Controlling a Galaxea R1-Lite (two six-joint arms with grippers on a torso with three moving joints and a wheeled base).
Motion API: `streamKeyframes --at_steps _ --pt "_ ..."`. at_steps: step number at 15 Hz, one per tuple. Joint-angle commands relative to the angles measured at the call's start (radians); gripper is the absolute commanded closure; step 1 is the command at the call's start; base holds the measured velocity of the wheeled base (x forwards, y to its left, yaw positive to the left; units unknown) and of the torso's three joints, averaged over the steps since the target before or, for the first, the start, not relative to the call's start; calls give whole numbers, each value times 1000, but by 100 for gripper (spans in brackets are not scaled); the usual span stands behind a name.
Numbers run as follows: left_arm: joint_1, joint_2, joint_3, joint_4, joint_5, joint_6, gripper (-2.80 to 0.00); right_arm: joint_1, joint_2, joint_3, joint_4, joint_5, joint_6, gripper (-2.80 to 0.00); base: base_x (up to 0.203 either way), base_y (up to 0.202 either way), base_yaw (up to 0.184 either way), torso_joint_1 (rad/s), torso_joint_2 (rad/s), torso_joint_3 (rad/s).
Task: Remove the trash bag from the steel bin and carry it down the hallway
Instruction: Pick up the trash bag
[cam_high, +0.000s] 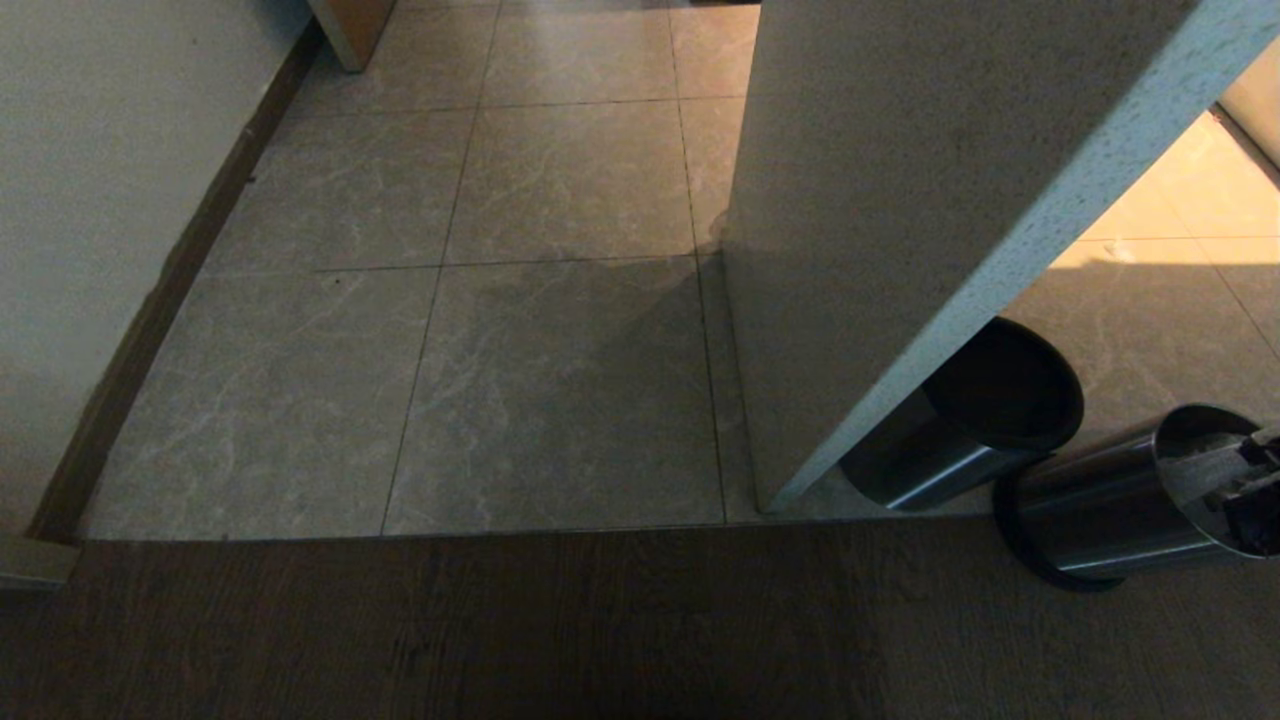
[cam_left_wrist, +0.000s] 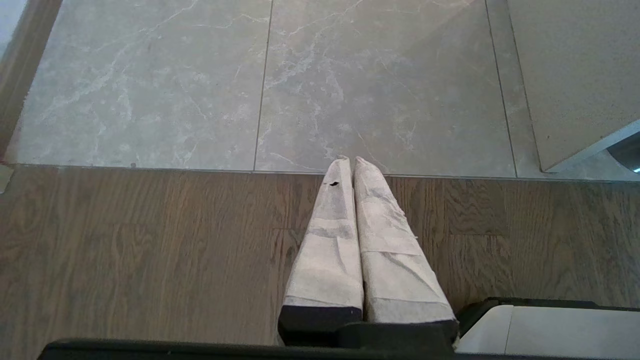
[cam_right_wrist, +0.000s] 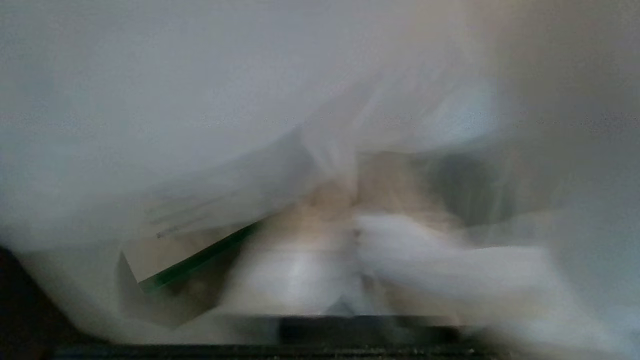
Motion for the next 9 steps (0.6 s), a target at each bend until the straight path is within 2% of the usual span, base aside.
streamKeyframes --at_steps 1,6,9 --pt "0 0 2 0 0 0 0 -1 -14 4 -1 3 -4 0 0 0 0 0 0 0" --pt "0 0 1 0 0 0 0 -1 -102 31 23 6 11 0 0 0 0 0 0 0" --pt "0 -1 1 0 0 0 0 -3 -251 66 156 6 63 0 0 0 0 0 0 0"
